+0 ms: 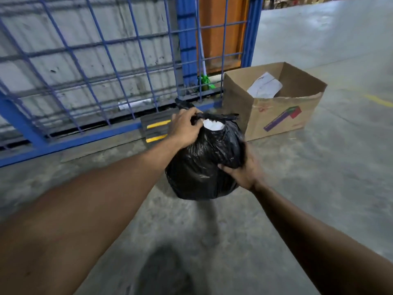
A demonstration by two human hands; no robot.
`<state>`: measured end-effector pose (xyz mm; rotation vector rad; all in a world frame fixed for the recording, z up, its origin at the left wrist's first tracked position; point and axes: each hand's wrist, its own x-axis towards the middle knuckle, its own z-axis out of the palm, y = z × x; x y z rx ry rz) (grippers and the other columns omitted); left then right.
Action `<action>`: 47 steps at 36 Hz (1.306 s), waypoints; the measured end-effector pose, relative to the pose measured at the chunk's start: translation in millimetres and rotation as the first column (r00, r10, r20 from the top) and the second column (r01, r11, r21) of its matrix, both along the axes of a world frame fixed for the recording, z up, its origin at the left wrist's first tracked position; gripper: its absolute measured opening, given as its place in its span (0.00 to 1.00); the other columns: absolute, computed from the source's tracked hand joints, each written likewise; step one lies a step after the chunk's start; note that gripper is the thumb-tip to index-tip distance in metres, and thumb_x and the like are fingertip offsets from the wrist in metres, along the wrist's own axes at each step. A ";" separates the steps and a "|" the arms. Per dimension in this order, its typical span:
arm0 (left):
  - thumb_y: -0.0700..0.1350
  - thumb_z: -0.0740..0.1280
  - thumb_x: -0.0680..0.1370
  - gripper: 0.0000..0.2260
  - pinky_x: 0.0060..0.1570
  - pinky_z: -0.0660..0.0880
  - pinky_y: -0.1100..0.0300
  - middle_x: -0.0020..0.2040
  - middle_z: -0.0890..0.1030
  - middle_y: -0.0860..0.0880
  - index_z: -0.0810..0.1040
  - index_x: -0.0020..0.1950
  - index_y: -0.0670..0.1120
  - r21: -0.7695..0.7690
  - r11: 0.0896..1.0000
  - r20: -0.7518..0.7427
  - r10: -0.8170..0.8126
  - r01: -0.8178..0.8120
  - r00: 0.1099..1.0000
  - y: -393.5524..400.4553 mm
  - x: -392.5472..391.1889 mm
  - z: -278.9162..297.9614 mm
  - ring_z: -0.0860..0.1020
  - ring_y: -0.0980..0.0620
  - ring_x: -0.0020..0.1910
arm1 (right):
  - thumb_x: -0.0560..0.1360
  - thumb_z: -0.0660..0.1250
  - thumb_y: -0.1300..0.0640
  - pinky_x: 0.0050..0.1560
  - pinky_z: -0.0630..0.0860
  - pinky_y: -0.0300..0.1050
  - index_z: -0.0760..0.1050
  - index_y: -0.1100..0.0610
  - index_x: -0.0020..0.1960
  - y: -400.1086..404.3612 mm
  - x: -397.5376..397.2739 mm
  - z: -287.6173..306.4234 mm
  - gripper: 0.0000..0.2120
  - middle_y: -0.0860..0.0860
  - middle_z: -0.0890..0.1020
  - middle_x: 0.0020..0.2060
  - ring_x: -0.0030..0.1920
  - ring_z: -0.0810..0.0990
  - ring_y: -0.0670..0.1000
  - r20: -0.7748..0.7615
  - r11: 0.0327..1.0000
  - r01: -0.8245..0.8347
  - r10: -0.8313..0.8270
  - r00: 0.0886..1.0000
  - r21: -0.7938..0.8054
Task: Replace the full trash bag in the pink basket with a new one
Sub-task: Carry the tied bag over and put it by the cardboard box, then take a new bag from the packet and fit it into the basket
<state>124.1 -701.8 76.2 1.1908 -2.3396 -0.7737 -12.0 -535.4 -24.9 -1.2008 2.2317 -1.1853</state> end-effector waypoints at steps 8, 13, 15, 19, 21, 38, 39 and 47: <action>0.54 0.66 0.80 0.29 0.66 0.70 0.54 0.79 0.61 0.45 0.61 0.80 0.53 0.234 0.971 0.260 -0.111 0.049 0.959 -14.7 24.1 -66.5 0.70 0.43 0.73 | 0.78 0.65 0.40 0.78 0.60 0.58 0.48 0.45 0.83 -71.9 -5.0 -60.6 0.41 0.58 0.55 0.83 0.80 0.59 0.64 0.013 0.903 -0.164 0.173 0.985 0.397; 0.56 0.67 0.79 0.31 0.70 0.70 0.48 0.80 0.60 0.46 0.60 0.80 0.56 0.347 0.935 0.371 -0.210 0.075 0.905 0.0 49.5 -102.1 0.72 0.43 0.72 | 0.80 0.63 0.39 0.80 0.51 0.53 0.47 0.47 0.84 -73.4 0.8 -75.0 0.40 0.56 0.52 0.84 0.84 0.45 0.54 0.027 0.829 -0.294 0.320 0.947 0.475; 0.55 0.67 0.79 0.29 0.71 0.68 0.50 0.77 0.64 0.45 0.62 0.79 0.55 0.332 0.940 0.358 -0.202 0.078 0.912 8.0 54.5 -102.3 0.70 0.43 0.73 | 0.79 0.63 0.38 0.81 0.53 0.53 0.48 0.47 0.84 -68.4 -2.2 -70.9 0.40 0.56 0.55 0.83 0.84 0.46 0.54 0.012 0.836 -0.269 0.300 0.954 0.478; 0.52 0.67 0.80 0.24 0.67 0.69 0.55 0.70 0.69 0.46 0.68 0.76 0.53 0.270 0.954 0.298 -0.209 0.128 0.931 31.0 57.4 -88.8 0.71 0.46 0.69 | 0.79 0.64 0.44 0.76 0.62 0.52 0.59 0.52 0.81 -36.6 -4.7 -29.1 0.34 0.55 0.66 0.78 0.80 0.61 0.58 -0.026 0.870 -0.228 0.265 0.964 0.437; 0.51 0.67 0.80 0.21 0.66 0.71 0.54 0.66 0.71 0.47 0.71 0.73 0.52 0.238 0.957 0.257 -0.225 0.165 0.940 41.7 55.8 -82.1 0.74 0.48 0.66 | 0.80 0.65 0.46 0.71 0.68 0.52 0.65 0.53 0.77 -14.0 -9.6 -7.6 0.28 0.54 0.73 0.72 0.74 0.70 0.57 -0.047 0.889 -0.195 0.234 0.971 0.414; 0.47 0.68 0.78 0.10 0.58 0.75 0.58 0.55 0.81 0.54 0.81 0.59 0.55 0.036 0.670 -0.026 -0.741 0.741 0.671 300.5 -36.8 -1.3 0.79 0.56 0.56 | 0.80 0.68 0.49 0.51 0.82 0.49 0.82 0.51 0.59 398.3 9.7 167.5 0.11 0.46 0.86 0.41 0.42 0.86 0.44 -0.204 0.895 0.239 -0.171 0.964 0.377; 0.48 0.68 0.78 0.10 0.58 0.75 0.58 0.55 0.81 0.54 0.81 0.58 0.55 0.026 0.625 -0.031 -0.779 0.780 0.626 325.4 -41.0 3.2 0.78 0.56 0.56 | 0.80 0.68 0.49 0.51 0.82 0.49 0.82 0.52 0.59 426.8 16.2 174.7 0.11 0.46 0.87 0.41 0.42 0.86 0.44 -0.207 0.888 0.283 -0.219 0.953 0.362; 0.46 0.68 0.76 0.09 0.52 0.67 0.74 0.50 0.83 0.56 0.83 0.54 0.54 -0.116 0.198 0.012 -0.979 0.973 0.201 530.4 -49.8 15.6 0.77 0.60 0.51 | 0.79 0.71 0.57 0.45 0.82 0.43 0.83 0.59 0.55 628.2 87.3 208.9 0.08 0.52 0.88 0.39 0.39 0.88 0.49 -0.247 0.779 0.609 -0.567 0.786 0.148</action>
